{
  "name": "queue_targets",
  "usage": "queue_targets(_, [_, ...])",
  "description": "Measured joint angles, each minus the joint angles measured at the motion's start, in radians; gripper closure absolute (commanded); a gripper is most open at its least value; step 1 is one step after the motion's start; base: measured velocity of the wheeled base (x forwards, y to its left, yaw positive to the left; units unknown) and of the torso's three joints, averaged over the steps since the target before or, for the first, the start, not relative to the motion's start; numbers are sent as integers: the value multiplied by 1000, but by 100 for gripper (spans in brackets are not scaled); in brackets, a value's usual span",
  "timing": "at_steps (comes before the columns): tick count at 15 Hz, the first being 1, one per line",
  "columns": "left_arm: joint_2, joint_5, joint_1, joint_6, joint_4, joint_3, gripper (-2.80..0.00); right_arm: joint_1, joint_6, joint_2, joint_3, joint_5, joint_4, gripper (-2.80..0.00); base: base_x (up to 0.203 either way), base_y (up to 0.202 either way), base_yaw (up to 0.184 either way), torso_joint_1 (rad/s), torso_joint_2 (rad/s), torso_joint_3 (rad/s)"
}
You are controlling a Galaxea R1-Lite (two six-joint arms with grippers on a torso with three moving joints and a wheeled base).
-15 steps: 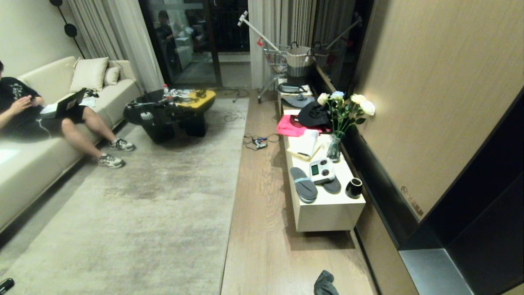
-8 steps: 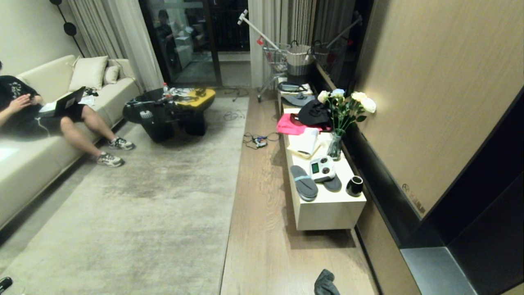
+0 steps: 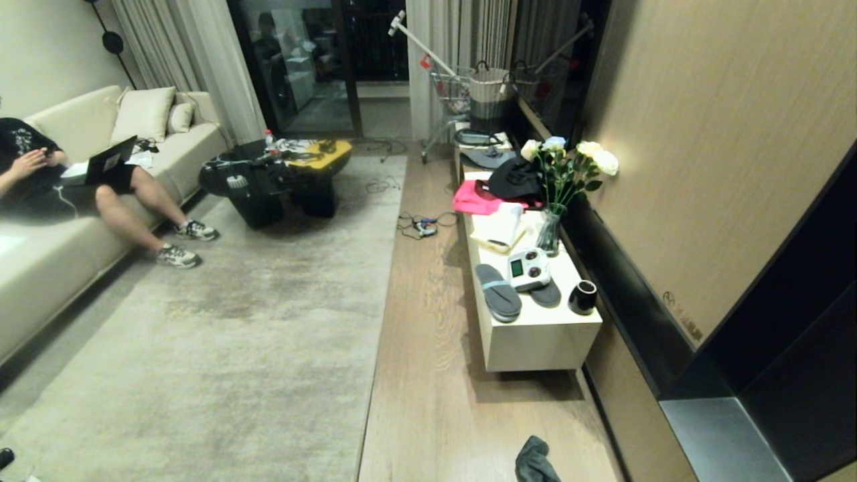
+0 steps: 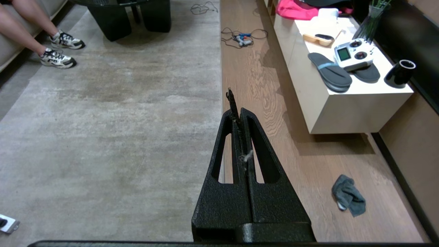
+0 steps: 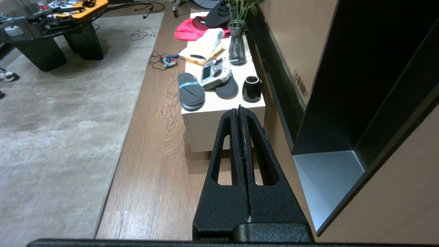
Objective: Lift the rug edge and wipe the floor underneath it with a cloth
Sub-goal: Pick up the rag
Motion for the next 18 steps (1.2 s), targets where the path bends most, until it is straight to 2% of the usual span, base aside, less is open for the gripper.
queue_targets(10, [0, 0, 0, 0, 1, 0, 0, -1, 0, 0, 0, 1, 0, 0, 0, 0, 0, -136, 346, 210])
queue_targets(18, [0, 0, 0, 0, 1, 0, 0, 0, 0, 0, 0, 1, 0, 0, 0, 0, 0, -183, 529, 344])
